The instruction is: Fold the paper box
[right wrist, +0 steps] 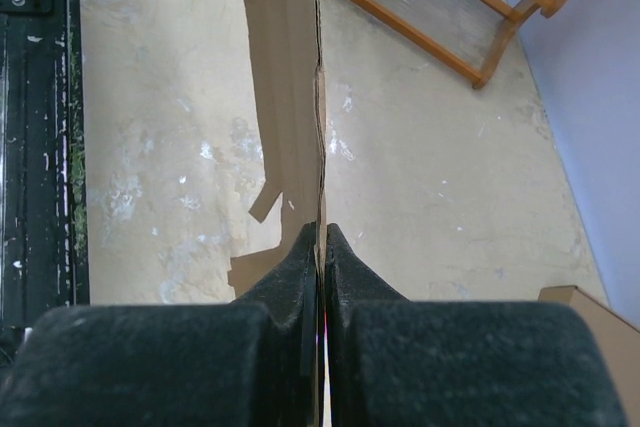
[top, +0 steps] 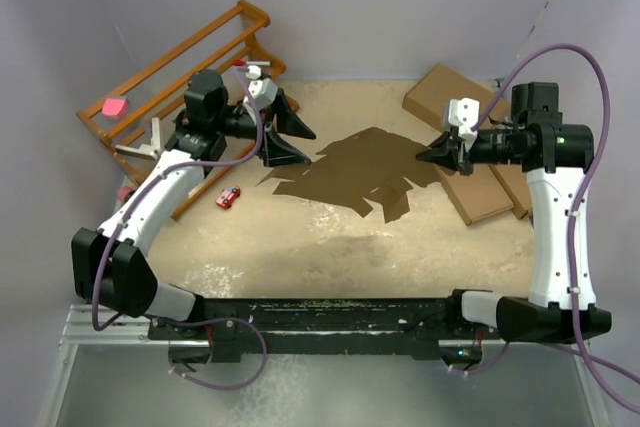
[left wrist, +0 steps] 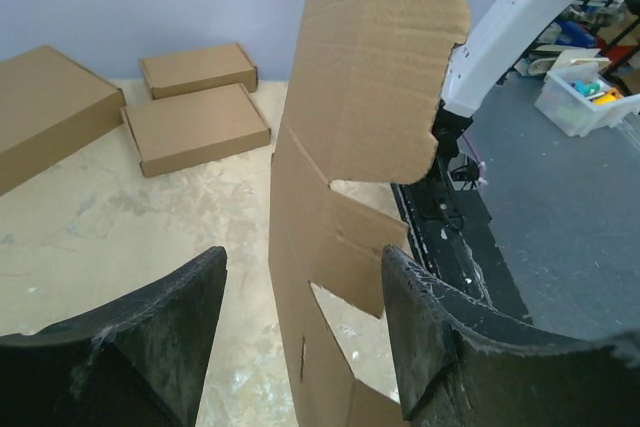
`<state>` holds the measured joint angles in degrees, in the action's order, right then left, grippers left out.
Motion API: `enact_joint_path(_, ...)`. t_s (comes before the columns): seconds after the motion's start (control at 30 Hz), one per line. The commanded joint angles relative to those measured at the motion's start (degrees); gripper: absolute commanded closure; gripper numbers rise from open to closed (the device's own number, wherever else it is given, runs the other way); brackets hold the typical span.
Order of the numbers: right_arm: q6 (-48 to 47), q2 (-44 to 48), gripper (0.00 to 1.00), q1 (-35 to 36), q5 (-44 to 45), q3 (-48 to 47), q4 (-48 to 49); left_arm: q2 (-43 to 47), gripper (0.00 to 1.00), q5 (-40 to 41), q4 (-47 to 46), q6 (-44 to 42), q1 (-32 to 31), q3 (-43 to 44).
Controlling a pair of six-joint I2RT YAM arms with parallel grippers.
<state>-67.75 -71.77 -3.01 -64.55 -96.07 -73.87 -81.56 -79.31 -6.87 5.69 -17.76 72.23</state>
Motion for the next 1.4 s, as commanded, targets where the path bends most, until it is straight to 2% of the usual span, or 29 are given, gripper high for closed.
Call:
enact_joint_path(0.0, -1.1, -0.3, 1.0, 0.5, -3.8, 0.2, -0.3, -1.1, 0.33, -1.6, -3.7, 1.4, -2.0, 0.1)
enact_joint_path(1.03, -0.8, -0.9, 1.0, 0.6, -3.0, -0.6, 1.1, -1.6, 0.29, -0.2, 3.8, -3.2, -6.3, -0.2)
enact_joint_path(1.37, 0.7, -1.1, 1.0, 0.6, -2.9, -0.2, 2.5, -1.6, 0.26, 5.8, 4.8, -3.7, -7.6, -1.5)
